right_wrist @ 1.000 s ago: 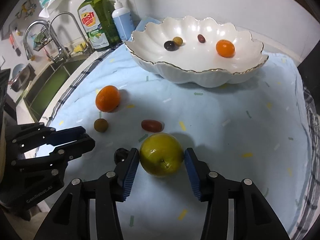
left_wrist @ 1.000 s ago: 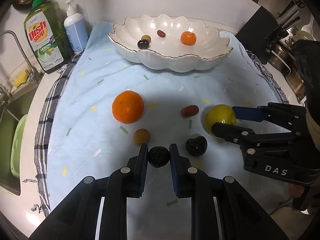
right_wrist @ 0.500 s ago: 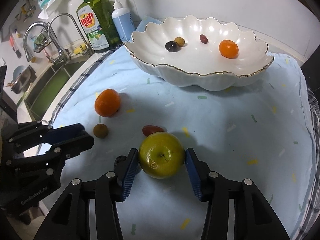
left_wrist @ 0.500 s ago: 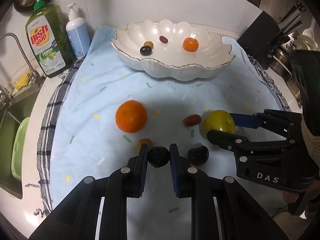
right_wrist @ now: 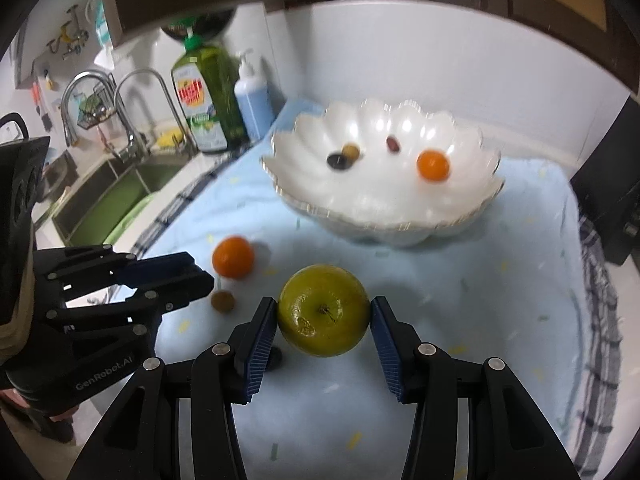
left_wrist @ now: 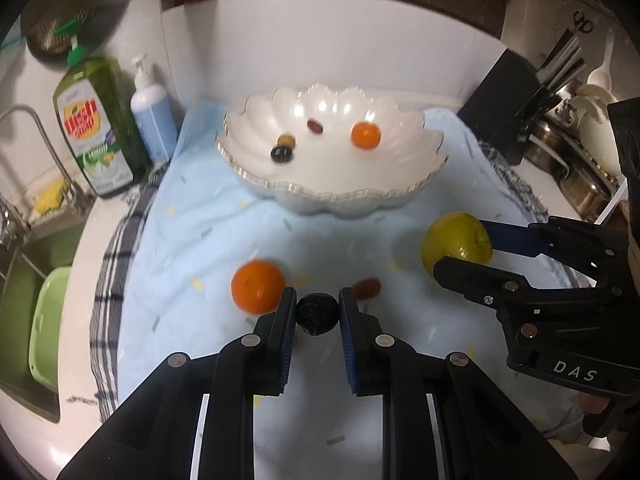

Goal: Organize fruits
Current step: 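Carry the plum and apple over the white bowl and release both, then lift both open tools away from the bowl back over the cloth, then grasp the small brown fruit with the left tool while the right grasps a black plum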

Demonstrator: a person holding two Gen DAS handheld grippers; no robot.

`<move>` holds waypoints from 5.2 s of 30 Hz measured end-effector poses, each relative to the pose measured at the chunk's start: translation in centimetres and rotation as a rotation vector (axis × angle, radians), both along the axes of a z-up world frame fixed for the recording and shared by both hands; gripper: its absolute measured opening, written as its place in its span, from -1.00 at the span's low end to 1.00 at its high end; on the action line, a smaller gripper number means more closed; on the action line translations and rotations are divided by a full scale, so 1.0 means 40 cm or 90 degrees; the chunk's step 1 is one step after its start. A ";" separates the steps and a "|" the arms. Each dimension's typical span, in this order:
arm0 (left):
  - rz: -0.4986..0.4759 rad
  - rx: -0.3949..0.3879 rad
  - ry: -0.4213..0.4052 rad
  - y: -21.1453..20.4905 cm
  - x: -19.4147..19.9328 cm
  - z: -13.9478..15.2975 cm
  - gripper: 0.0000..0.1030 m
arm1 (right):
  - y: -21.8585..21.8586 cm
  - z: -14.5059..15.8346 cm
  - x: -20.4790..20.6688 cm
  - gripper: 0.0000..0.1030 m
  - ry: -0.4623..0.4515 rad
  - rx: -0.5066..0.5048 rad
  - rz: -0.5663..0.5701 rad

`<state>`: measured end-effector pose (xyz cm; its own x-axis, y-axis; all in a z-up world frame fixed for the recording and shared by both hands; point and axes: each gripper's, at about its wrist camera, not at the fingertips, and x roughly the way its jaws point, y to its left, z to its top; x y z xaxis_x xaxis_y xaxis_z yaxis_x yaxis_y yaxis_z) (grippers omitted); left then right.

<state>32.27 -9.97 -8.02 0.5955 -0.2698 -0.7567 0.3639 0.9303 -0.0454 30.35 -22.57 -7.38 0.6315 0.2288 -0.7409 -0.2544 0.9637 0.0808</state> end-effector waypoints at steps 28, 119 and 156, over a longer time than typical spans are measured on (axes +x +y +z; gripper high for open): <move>-0.016 -0.002 -0.064 -0.087 0.261 0.099 -0.57 | -0.071 0.100 0.215 -0.05 -0.094 -0.018 -0.034; 0.058 0.067 -0.115 0.119 -0.009 0.065 0.70 | 0.048 0.069 0.008 0.38 -0.101 -0.054 0.000; -0.055 0.067 -0.015 0.089 -0.024 -0.159 -0.02 | 0.118 -0.154 -0.024 -0.13 0.070 -0.030 0.133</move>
<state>31.31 -6.40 -14.39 0.5919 -0.2404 -0.7693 0.4421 0.8949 0.0605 29.39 -17.84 -13.55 0.4893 0.3099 -0.8152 -0.4408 0.8944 0.0754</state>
